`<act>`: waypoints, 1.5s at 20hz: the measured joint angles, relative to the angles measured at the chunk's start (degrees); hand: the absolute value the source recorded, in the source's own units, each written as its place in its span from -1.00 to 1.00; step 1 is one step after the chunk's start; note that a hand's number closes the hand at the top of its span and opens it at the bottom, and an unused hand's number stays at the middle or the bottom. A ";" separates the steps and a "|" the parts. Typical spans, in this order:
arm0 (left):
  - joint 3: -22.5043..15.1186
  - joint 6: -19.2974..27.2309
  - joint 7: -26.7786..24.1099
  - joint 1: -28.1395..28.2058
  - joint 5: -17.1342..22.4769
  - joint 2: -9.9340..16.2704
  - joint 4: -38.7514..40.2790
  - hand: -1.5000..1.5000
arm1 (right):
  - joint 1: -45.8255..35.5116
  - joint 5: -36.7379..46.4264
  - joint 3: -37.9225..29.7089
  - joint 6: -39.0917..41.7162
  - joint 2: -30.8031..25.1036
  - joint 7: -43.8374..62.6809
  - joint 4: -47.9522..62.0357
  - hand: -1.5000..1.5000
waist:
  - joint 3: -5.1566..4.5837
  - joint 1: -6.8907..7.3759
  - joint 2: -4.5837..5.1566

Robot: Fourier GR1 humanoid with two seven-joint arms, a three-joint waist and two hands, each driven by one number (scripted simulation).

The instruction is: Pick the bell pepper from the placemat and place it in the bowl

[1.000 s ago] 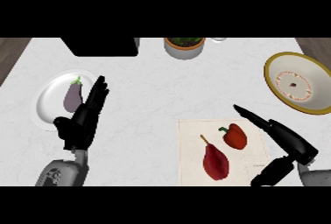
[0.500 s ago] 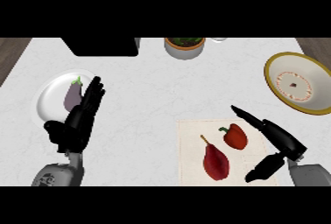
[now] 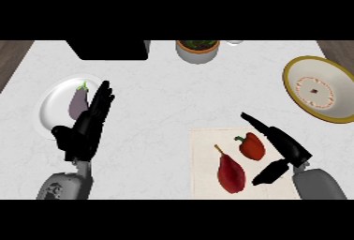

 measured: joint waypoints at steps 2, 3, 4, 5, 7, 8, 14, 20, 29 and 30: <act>0.37 -0.02 -0.13 -0.32 -0.63 -0.34 0.42 0.00 | -0.62 0.92 -0.51 0.51 0.10 -1.18 1.63 -1.00 | 0.01 -0.03 0.00; 0.90 -0.62 0.41 -0.05 -0.32 0.09 -0.15 0.00 | -0.99 1.09 -0.56 1.15 0.31 -0.90 1.72 -1.00 | 0.01 -0.04 0.00; 0.82 -0.65 0.22 0.43 -0.52 -0.05 -0.40 0.00 | -1.57 1.96 -0.27 0.34 0.97 -2.07 3.82 1.00 | -0.01 0.01 -0.02; 0.90 -0.51 0.45 -0.52 -0.66 -0.33 0.09 0.00 | -2.35 2.88 0.29 -0.16 1.53 -2.63 4.82 1.00 | -0.02 0.00 0.00; 1.51 -1.22 -0.62 -0.31 -0.46 0.18 0.88 0.00 | -2.77 4.58 1.71 -0.02 0.83 -4.72 4.71 1.00 | -0.10 -0.03 -0.07; 1.38 -1.06 -0.94 -0.44 -0.78 -0.02 1.18 0.00 | -2.78 6.01 2.61 -1.01 0.48 -6.64 5.39 1.00 | -0.20 -0.03 -0.14; 1.64 -1.60 -1.85 -0.44 -0.98 -0.70 2.59 0.00 | -2.32 9.94 4.46 -3.06 -0.21 -13.07 6.17 1.00 | -0.36 -0.14 -0.37; 2.56 -2.42 -1.20 -0.70 -0.72 -0.30 1.98 0.00 | -0.44 8.48 2.80 -2.63 1.58 -13.18 4.21 1.00 | -0.28 -0.23 -0.36; 2.96 -2.23 -1.76 0.06 -0.88 -0.33 1.78 0.00 | 0.69 -0.83 -8.05 -10.95 11.17 0.30 -5.98 1.00 | -0.08 -0.95 -0.31; 2.60 -1.98 -1.85 0.38 -1.20 -0.67 1.77 0.00 | 1.21 -1.20 -8.10 -11.82 11.98 0.99 -8.86 1.00 | -0.07 -1.02 -0.34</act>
